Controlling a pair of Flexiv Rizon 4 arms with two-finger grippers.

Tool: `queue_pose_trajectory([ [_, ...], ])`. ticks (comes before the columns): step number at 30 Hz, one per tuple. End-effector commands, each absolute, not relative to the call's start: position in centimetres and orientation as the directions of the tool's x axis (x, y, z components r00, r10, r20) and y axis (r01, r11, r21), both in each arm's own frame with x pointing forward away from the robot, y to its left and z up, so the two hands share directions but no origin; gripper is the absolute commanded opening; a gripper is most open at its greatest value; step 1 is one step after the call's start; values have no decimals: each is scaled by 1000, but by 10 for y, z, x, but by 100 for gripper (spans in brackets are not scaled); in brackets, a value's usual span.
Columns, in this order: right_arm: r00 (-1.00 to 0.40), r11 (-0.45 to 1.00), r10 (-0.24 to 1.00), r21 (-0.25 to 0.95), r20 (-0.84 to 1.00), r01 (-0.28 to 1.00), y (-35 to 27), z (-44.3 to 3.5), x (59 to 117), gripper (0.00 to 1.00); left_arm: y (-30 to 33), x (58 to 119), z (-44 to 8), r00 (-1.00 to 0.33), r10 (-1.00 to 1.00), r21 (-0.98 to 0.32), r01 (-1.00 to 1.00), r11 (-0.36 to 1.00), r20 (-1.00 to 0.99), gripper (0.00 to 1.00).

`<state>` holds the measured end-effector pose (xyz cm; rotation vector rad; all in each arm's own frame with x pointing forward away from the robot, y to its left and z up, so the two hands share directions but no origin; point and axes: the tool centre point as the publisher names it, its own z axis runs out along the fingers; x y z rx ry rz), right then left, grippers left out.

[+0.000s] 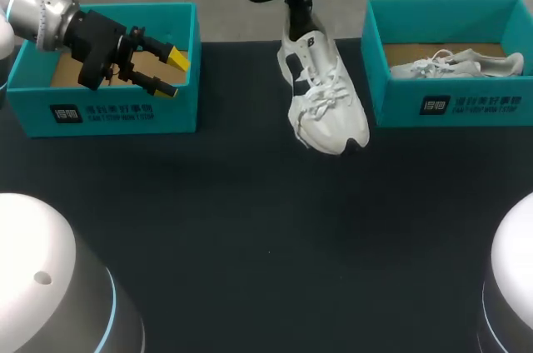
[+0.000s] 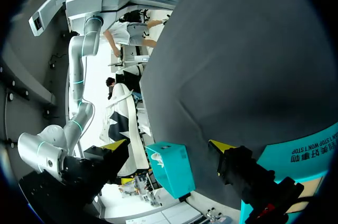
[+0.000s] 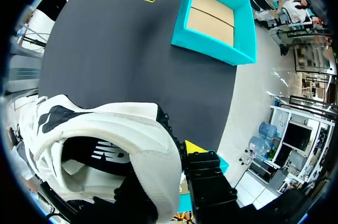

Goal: Take the shoe out of the shoebox, open the shoe tongue, remove and reinsert the insole, then place the shoe into the shoebox

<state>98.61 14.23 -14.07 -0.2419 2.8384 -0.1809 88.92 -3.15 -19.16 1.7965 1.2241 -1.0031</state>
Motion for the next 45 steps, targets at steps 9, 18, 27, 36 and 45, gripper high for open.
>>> queue_pose_trajectory([
  [9, -954, 982, -184, -76, -237, -170, 42, -125, 1068, 0, -31, 890, -192, 244, 382, 139, 949, -284, -891, 100],
  [18, -961, 991, -121, -91, -248, -101, -21, -126, 1102, 0, -31, 890, -192, 244, 382, 139, 949, -284, -891, 100],
  [27, -962, 994, -93, -84, -256, -73, -74, -136, 1116, 0, -31, 890, -192, 244, 382, 139, 949, -284, -891, 100],
  [36, -964, 994, -89, -82, -252, -70, -80, -138, 1117, 0, -31, 890, -192, 244, 382, 139, 949, -284, -891, 100],
  [45, -964, 994, -89, -82, -252, -70, -80, -138, 1117, 0, -31, 890, -192, 244, 382, 139, 949, -284, -891, 100],
])
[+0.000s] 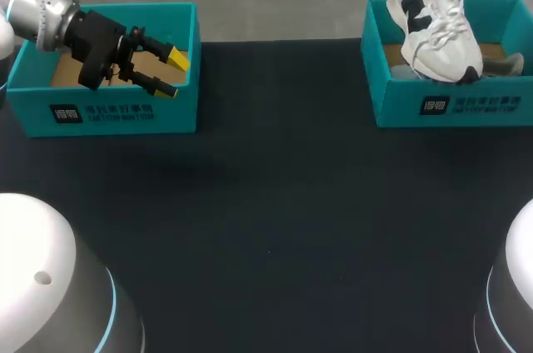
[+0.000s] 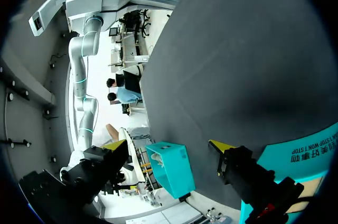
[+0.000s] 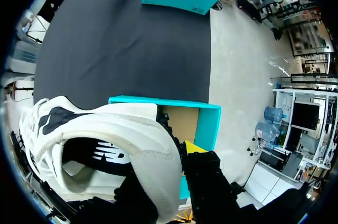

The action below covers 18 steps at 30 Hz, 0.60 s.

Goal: Take the shoe out of the shoebox, open the shoe tongue, remove and reinsert the insole, then place the shoe into the shoebox

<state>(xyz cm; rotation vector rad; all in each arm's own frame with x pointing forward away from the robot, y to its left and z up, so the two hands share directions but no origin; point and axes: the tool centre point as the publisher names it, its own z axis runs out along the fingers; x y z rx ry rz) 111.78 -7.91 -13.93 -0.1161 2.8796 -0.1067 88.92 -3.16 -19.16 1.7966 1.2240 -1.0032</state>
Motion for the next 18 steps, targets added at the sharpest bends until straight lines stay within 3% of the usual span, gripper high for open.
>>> queue_pose_trajectory([
  [1, -964, 994, -89, -82, -252, -70, -80, -138, 1117, 0, -31, 890, -192, 244, 382, 139, 949, -284, -891, 100],
  [9, -968, 992, -76, -113, -239, -50, -115, -143, 1147, 0, -31, 890, -192, 244, 382, 139, 949, -284, -891, 100],
  [18, -972, 985, 44, -155, -230, 81, -176, -160, 1193, 0, -31, 890, -192, 244, 382, 139, 949, -284, -891, 100],
])
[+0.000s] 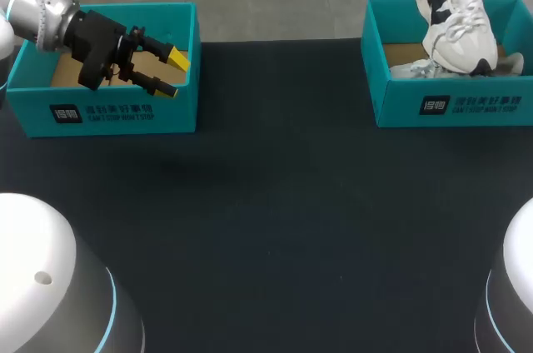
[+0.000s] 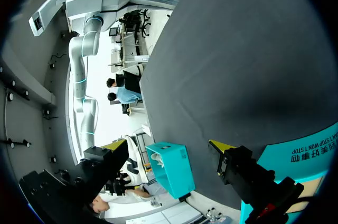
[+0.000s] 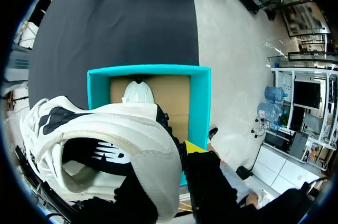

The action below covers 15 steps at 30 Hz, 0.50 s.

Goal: Take the shoe out of the shoebox, open the shoe tongue, remove and reinsert the insole, then place the shoe into the shoebox

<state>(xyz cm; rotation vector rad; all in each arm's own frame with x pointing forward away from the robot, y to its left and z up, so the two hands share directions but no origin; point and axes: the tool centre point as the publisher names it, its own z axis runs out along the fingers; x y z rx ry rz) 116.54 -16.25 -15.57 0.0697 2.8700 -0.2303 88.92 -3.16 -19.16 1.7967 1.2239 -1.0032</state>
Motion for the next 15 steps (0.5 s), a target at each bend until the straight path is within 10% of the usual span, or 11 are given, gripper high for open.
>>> queue_pose_trajectory([
  [1, -973, 982, 61, -160, -224, 98, -186, -162, 1197, 0, -31, 890, -192, 244, 382, 139, 949, -284, -891, 100],
  [15, -949, 935, 229, -224, -215, 276, -277, -185, 1207, 0, -31, 890, -192, 244, 382, 139, 949, -284, -891, 100],
])
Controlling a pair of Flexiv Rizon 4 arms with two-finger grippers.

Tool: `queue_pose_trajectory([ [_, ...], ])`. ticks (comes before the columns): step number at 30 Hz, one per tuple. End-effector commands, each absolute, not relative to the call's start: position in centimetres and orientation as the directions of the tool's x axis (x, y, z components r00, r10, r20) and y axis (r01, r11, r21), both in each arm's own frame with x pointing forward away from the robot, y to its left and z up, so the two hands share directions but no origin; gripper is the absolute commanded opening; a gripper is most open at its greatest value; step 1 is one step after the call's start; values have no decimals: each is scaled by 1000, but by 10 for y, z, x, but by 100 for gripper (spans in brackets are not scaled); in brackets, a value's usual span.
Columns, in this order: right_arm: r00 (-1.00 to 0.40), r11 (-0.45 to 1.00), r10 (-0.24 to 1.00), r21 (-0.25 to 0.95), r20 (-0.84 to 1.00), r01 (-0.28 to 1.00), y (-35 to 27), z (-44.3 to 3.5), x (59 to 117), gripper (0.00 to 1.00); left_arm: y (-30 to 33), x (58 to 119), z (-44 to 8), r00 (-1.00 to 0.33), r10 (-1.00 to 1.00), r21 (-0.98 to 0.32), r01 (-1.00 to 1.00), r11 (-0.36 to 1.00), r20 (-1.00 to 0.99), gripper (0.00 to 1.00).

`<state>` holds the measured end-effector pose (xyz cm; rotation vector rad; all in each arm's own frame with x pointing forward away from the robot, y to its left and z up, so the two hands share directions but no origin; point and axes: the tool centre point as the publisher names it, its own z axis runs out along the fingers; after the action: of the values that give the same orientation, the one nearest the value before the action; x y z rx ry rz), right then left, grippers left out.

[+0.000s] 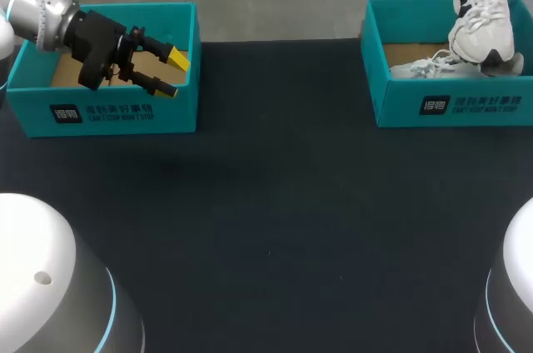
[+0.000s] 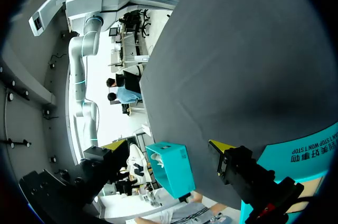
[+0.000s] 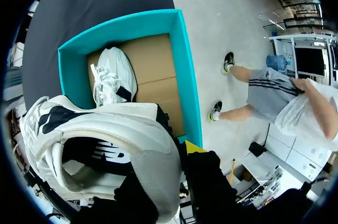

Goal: Take the shoe out of the shoebox, open the shoe tongue, remove and reinsert the insole, then place the shoe into the shoebox

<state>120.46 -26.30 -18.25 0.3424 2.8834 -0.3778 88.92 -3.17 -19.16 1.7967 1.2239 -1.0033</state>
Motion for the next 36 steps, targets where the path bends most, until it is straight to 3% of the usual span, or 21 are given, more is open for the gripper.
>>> queue_pose_trajectory([
  [1, -945, 928, 250, -226, -213, 296, -281, -187, 1207, 0, -31, 890, -192, 244, 382, 139, 949, -284, -891, 100],
  [8, -912, 896, 359, -200, -199, 396, -296, -190, 1205, 0, -31, 890, -192, 244, 382, 139, 949, -284, -891, 100],
  [11, -862, 851, 468, -167, -194, 499, -299, -189, 1203, 0, -31, 890, -192, 244, 382, 139, 949, -284, -891, 100],
  [15, -689, 676, 696, -138, -203, 724, -313, -188, 1199, 0, -31, 890, -192, 244, 382, 139, 949, -284, -891, 100],
  [23, -364, 352, 918, -100, -159, 931, -315, -184, 1186, 0, -31, 890, -192, 244, 382, 139, 949, -284, -891, 100],
  [29, -103, 98, 990, -55, -93, 994, -311, -186, 1175, 0, -31, 890, -192, 244, 382, 139, 949, -284, -891, 100],
  [36, 195, -197, 974, -1, -116, 980, -316, -187, 1165, 0, -31, 890, -192, 244, 382, 139, 949, -284, -891, 100],
])
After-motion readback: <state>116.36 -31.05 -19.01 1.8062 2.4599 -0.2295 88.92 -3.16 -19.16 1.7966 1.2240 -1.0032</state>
